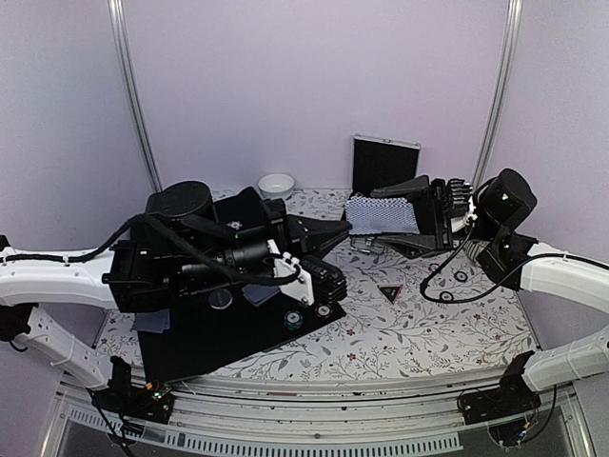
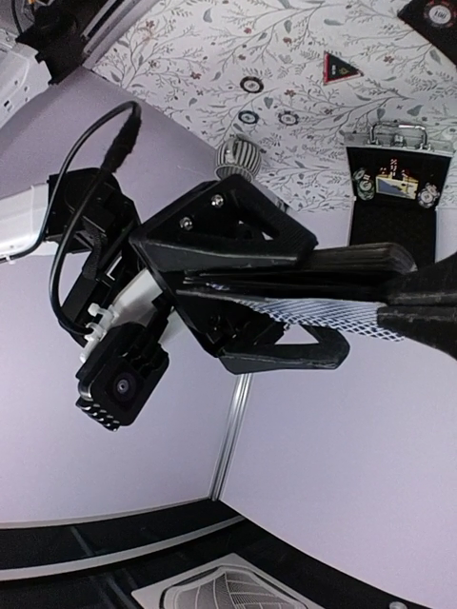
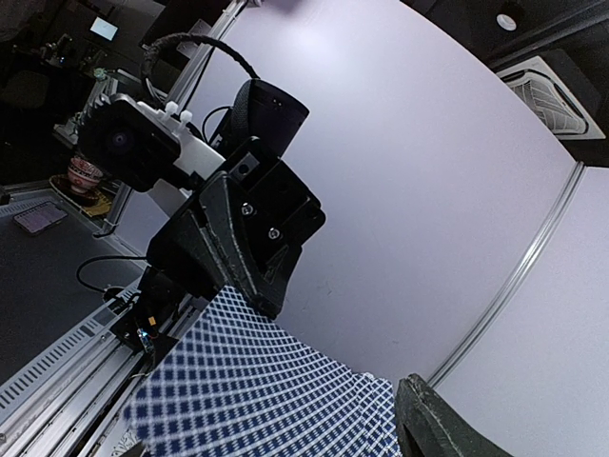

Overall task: Distribute texas hold em gaming equipment
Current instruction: Pick up the poker card from the face-down deck piles.

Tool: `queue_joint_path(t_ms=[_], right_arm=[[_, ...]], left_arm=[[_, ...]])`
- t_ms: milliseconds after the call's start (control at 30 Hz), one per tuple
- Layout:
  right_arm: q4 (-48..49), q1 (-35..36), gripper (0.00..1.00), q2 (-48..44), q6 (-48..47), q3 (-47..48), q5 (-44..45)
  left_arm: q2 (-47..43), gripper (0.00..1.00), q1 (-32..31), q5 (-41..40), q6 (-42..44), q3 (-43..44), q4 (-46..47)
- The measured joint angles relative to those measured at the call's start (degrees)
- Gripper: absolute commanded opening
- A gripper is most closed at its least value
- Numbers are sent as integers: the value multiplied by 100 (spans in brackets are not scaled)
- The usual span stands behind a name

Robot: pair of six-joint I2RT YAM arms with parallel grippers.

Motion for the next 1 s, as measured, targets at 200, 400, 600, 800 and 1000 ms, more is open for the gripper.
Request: queue_joint_path(t_ms=[200, 400, 600, 800, 1000], right_arm=[[0, 0, 62, 0, 0, 0, 0], [0, 0, 62, 0, 0, 0, 2], [0, 0, 62, 0, -2, 0, 0], [0, 0, 62, 0, 0, 0, 0], [0, 0, 62, 0, 0, 0, 0]], left_arm=[[0, 0, 0, -26, 26, 33, -15], [-2, 0, 0, -48, -136, 33, 7], [-39, 2, 0, 170, -380, 68, -109], [-39, 0, 0, 256, -533, 162, -291], [-39, 0, 0, 203, -713, 186, -330]])
